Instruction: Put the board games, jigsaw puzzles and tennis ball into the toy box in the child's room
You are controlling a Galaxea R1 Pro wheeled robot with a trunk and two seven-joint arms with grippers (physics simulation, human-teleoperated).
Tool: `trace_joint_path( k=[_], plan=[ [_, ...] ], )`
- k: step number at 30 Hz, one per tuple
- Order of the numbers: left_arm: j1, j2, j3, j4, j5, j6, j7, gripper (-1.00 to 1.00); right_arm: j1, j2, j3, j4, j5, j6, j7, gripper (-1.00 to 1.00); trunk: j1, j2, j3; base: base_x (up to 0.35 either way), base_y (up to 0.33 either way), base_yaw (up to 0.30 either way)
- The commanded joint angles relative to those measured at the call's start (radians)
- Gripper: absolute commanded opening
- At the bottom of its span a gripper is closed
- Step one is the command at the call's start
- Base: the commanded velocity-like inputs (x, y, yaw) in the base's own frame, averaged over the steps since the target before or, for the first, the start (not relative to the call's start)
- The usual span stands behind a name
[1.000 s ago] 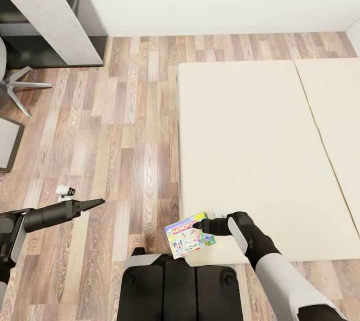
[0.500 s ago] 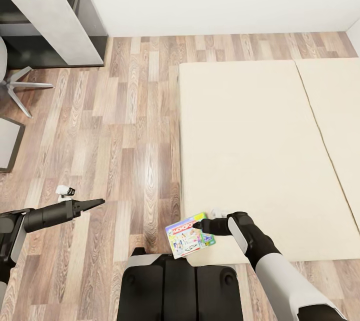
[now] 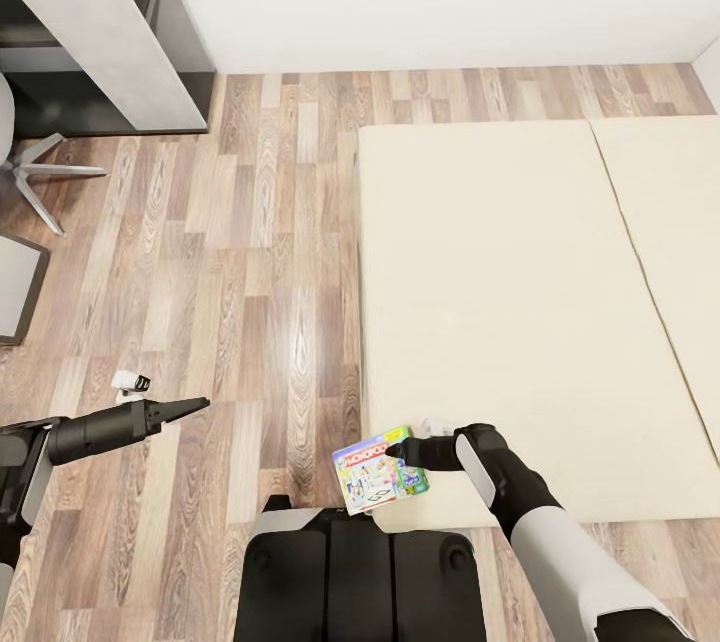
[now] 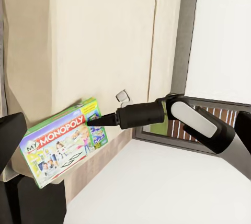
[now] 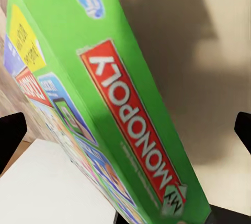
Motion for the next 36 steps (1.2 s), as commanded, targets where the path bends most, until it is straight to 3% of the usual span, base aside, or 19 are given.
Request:
trace_joint_path(
  k=[1, 36],
  plan=[
    [0.000, 0.000, 0.000, 0.000, -0.001, 0.011, -0.004, 1.00, 0.000, -0.001, 0.001, -0.001, 0.000, 0.004, 0.001, 1.00, 0.001, -0.001, -0.001, 0.000, 0.000, 0.000],
    [0.000, 0.000, 0.000, 0.000, -0.001, 0.011, -0.004, 1.00, 0.002, -0.012, 0.003, -0.028, -0.010, 0.010, 0.001, 1.00, 0.001, -0.001, -0.001, 0.000, 0.000, 0.000]
  ],
)
